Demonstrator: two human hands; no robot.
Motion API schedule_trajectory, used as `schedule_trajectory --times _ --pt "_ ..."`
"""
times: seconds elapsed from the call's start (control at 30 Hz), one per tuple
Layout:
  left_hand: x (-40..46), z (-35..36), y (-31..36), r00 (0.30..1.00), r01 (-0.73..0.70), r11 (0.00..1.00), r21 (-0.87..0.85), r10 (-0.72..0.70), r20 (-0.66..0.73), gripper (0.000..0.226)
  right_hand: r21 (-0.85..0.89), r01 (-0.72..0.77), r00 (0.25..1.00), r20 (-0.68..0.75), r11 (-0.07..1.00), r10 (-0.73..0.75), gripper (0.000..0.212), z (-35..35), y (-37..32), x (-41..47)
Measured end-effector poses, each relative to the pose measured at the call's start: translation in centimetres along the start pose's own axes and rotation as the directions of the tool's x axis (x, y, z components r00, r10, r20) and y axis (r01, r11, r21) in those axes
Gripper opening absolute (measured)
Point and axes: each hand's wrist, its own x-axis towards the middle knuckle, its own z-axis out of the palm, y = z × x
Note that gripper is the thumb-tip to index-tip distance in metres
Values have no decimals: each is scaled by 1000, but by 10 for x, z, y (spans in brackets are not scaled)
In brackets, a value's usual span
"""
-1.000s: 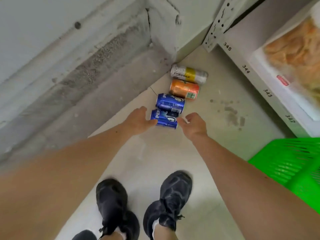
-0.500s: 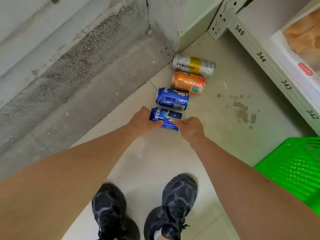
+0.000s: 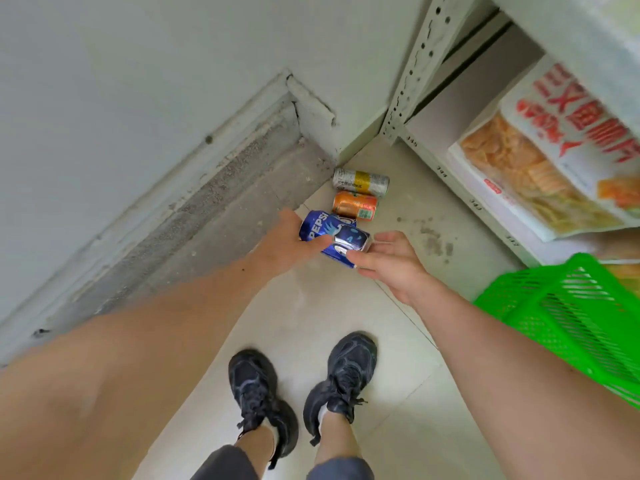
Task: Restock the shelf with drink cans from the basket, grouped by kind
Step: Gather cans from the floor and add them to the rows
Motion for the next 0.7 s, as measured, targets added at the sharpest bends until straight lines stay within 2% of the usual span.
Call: schedule_trajectory --times 0.1,0.23,0.33,0.5,0.6,0.7 --pt "-36 -31 55 999 -32 997 -67 33 11 46 -53 80 997 5 995 -79 72 -18 -50 -51" --pt "-92 -71 138 997 -65 986 -155 71 29 34 -241 212 975 -12 947 -221 79 -41 -107 -128" --pt "-138 -97 205 995 -96 958 -269 97 -10 37 -329 320 930 -70 888 -361 77 -57 -140 -186" --pt "-207 -138 301 982 -168 911 -377 187 13 71 -355 469 822 -159 809 -547 77 -84 -191 -285" --pt "-246 -152 350 968 -186 894 -408 237 77 63 -367 532 750 -215 763 -626 77 -96 -214 -337" --pt "-282 -161 386 950 -237 885 -402 297 94 62 -331 548 727 -265 768 -633 77 -109 -229 -384"
